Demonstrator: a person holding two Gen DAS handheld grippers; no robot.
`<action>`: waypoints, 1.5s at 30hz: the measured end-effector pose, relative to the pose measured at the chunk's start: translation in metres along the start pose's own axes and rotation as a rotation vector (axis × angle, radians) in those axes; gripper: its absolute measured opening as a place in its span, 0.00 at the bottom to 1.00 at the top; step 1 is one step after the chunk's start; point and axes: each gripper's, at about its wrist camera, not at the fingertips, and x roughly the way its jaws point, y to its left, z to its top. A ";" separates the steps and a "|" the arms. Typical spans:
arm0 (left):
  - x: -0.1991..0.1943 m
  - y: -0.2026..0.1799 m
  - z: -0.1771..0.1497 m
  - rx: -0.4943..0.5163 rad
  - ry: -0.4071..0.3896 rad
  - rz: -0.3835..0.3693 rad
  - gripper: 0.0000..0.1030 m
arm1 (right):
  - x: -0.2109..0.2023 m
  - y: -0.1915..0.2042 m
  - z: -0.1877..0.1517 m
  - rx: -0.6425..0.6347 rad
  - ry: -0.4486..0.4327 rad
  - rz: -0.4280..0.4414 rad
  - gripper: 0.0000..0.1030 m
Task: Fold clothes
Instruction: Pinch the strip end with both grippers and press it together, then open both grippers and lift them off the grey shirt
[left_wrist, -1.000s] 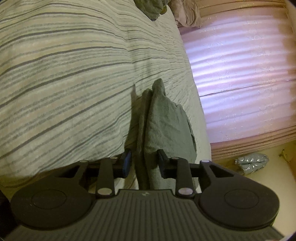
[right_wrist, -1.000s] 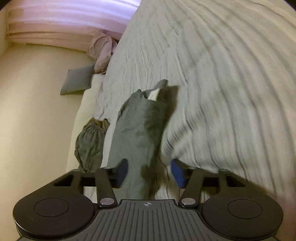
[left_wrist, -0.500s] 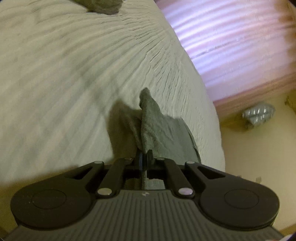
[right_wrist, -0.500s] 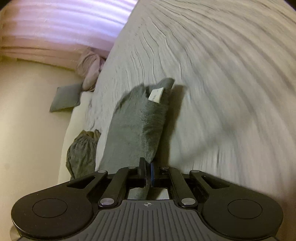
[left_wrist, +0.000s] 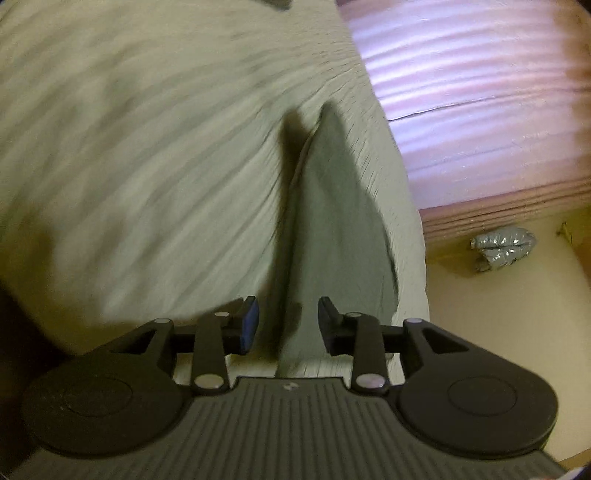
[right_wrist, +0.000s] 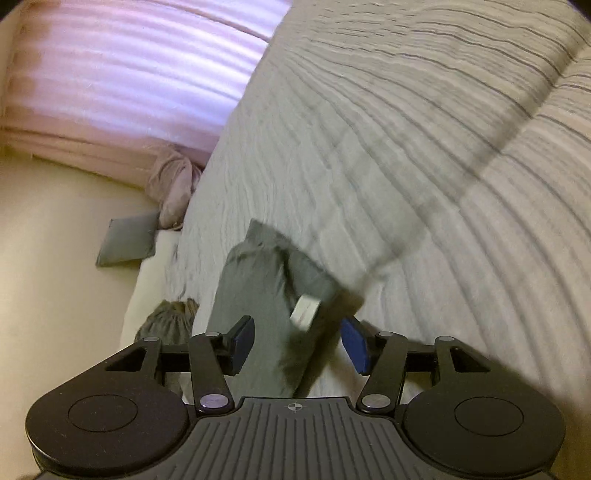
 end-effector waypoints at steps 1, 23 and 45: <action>0.001 0.003 -0.005 -0.009 -0.011 -0.010 0.28 | 0.003 -0.002 0.003 -0.001 0.013 0.008 0.55; -0.048 0.009 0.045 0.160 -0.042 0.063 0.10 | -0.011 0.024 -0.057 -0.210 0.095 -0.077 0.09; 0.064 -0.040 0.133 0.271 0.039 -0.035 0.06 | 0.159 0.055 0.051 -0.451 0.397 0.098 0.07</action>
